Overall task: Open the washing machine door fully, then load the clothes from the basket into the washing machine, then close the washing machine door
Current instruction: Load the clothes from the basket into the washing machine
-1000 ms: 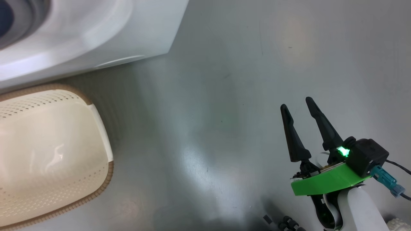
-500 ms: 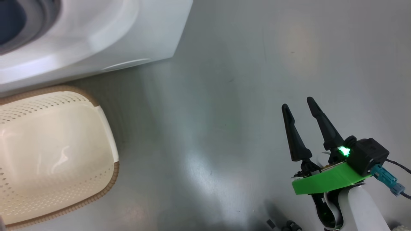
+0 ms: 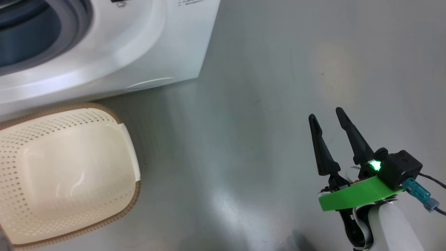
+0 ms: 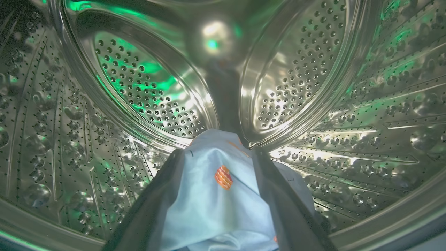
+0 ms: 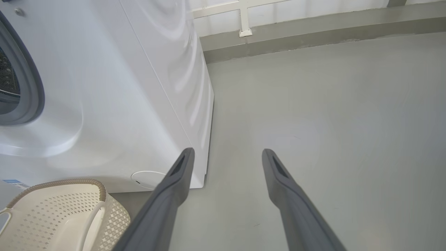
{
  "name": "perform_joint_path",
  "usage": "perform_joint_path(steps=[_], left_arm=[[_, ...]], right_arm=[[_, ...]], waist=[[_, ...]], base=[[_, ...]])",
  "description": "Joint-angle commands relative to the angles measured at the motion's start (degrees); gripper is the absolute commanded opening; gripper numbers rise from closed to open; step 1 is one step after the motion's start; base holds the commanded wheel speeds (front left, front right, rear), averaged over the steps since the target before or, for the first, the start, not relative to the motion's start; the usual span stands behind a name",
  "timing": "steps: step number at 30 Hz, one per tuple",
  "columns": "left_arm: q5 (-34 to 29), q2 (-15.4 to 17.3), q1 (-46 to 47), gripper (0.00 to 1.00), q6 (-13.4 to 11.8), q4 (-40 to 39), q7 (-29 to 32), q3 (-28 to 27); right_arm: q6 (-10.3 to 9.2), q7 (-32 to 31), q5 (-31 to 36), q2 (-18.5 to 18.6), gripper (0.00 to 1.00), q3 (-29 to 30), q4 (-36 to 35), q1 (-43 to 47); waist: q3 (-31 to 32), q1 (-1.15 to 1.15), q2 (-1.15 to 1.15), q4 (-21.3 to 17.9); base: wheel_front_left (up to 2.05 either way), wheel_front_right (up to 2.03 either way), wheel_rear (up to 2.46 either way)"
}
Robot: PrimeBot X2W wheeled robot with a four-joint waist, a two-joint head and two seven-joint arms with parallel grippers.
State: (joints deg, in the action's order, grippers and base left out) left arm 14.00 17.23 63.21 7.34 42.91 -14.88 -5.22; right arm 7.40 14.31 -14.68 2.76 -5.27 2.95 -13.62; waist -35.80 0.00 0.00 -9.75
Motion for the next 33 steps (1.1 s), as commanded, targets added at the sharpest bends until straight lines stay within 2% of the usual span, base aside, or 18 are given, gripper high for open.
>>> perform_joint_path(steps=[1,18,33], left_arm=[[0.3,2.9,-1.2,1.00,0.1,-0.8,-0.1,-0.5],[2.0,0.0,-8.9,1.00,0.1,1.9,-0.1,1.8],[1.5,-2.5,-20.7,1.00,0.1,-9.6,-0.1,2.4]], right_arm=[[0.09,0.7,0.4,0.1,1.00,-1.2,-1.0,0.6],[0.09,0.7,0.5,0.1,1.00,-0.3,0.9,1.8],[0.09,0.7,1.6,0.1,1.00,0.6,2.3,4.8]], waist=[[0.7,0.00,0.00,0.4],[9.0,0.00,0.00,2.9],[18.6,0.00,0.00,6.3]], base=[[0.00,0.00,0.00],[0.00,0.00,0.00],[0.00,0.00,0.00]])
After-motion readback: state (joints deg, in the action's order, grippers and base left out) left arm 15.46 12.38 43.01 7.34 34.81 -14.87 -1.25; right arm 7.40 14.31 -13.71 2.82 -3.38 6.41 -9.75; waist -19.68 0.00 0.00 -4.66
